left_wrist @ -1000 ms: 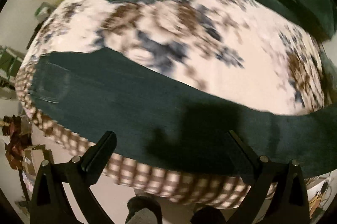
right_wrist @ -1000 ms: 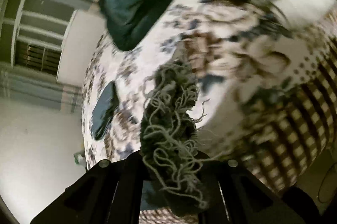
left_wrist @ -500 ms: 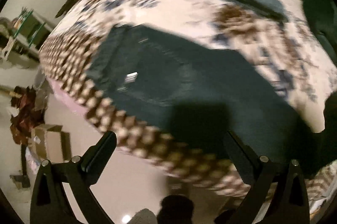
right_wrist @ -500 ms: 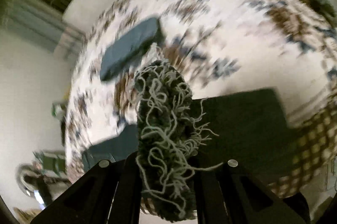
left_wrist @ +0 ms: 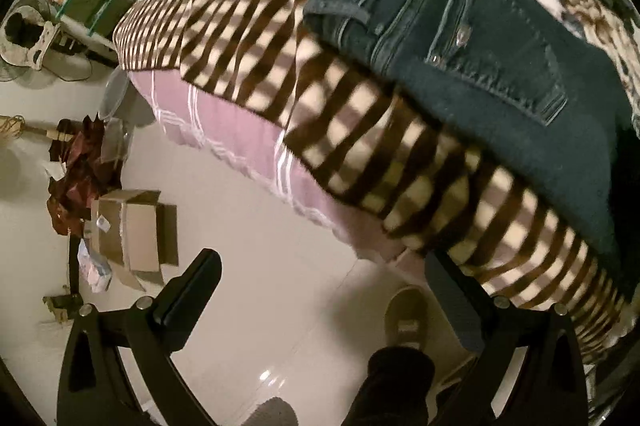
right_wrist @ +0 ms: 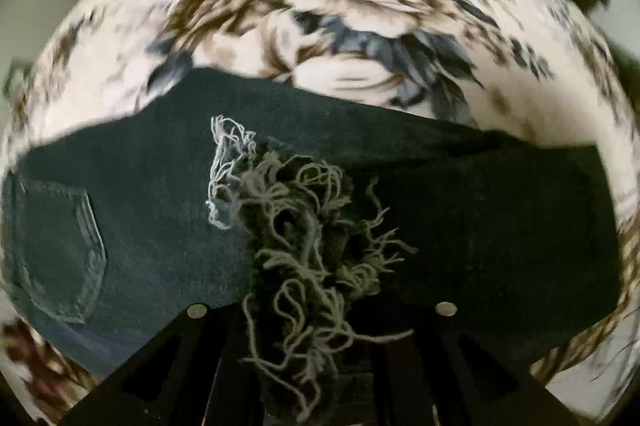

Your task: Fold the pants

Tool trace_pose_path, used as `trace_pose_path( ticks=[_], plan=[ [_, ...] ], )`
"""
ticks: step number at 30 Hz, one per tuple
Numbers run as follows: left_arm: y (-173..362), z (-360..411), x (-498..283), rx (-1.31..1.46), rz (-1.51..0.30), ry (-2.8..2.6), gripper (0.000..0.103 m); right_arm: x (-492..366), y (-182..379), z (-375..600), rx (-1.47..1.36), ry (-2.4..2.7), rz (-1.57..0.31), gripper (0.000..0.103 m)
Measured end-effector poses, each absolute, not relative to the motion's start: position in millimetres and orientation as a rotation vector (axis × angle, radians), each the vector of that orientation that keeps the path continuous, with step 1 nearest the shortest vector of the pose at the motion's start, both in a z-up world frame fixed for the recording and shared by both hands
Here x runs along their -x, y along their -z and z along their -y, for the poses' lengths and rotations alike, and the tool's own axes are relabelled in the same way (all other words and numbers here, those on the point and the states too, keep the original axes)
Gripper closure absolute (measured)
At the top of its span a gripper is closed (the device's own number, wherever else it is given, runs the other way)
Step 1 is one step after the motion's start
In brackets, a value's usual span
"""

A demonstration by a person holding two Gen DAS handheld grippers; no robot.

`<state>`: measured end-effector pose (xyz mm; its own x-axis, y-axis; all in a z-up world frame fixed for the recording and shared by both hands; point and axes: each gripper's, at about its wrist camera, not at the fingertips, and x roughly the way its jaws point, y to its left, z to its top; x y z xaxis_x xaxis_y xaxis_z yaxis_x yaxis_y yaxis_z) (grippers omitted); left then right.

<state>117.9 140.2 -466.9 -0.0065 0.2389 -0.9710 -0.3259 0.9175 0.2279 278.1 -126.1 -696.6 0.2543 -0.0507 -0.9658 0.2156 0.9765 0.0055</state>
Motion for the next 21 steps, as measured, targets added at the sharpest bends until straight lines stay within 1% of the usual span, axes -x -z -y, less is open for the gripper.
trace_pose_path(
  ticks=[1,2,4,5,6,7,8,10,11,12,17,21],
  plan=[
    [467,-139,-117,0.072,-1.515,-0.449,0.000,-279,696,121,-0.125,0.179,-1.308,0.082],
    [466,-138,-115,0.080,-1.513,-0.451,0.000,-279,696,117,-0.117,0.171,-1.320,0.077],
    [464,-135,-116,0.084,-1.511,-0.461,0.000,-281,693,111,-0.122,0.130,-1.371,0.063],
    [462,-133,-117,0.091,-1.505,-0.464,0.000,-281,689,110,-0.135,0.098,-1.387,0.060],
    [460,-132,-119,0.105,-1.495,-0.464,0.000,-279,683,111,-0.157,0.084,-1.399,0.053],
    [459,-133,-123,0.115,-1.486,-0.463,0.000,-277,677,115,-0.184,0.091,-1.408,0.040],
    [457,-133,-129,0.131,-1.472,-0.463,0.000,-274,671,119,-0.193,0.107,-1.414,0.034],
    [455,-136,-144,0.179,-1.439,-0.471,0.000,-267,658,129,-0.188,0.125,-1.420,0.011],
    [455,-139,-150,0.205,-1.430,-0.478,0.000,-262,652,134,-0.197,0.127,-1.421,0.007],
    [456,-144,-159,0.251,-1.420,-0.486,0.000,-256,645,140,-0.204,0.136,-1.418,0.004],
    [471,-170,-190,0.462,-1.358,-0.525,0.000,-246,616,177,-0.219,0.182,-1.405,0.004],
    [488,-181,-204,0.569,-1.338,-0.514,0.000,-238,594,209,-0.235,0.227,-1.385,0.004]
  ],
)
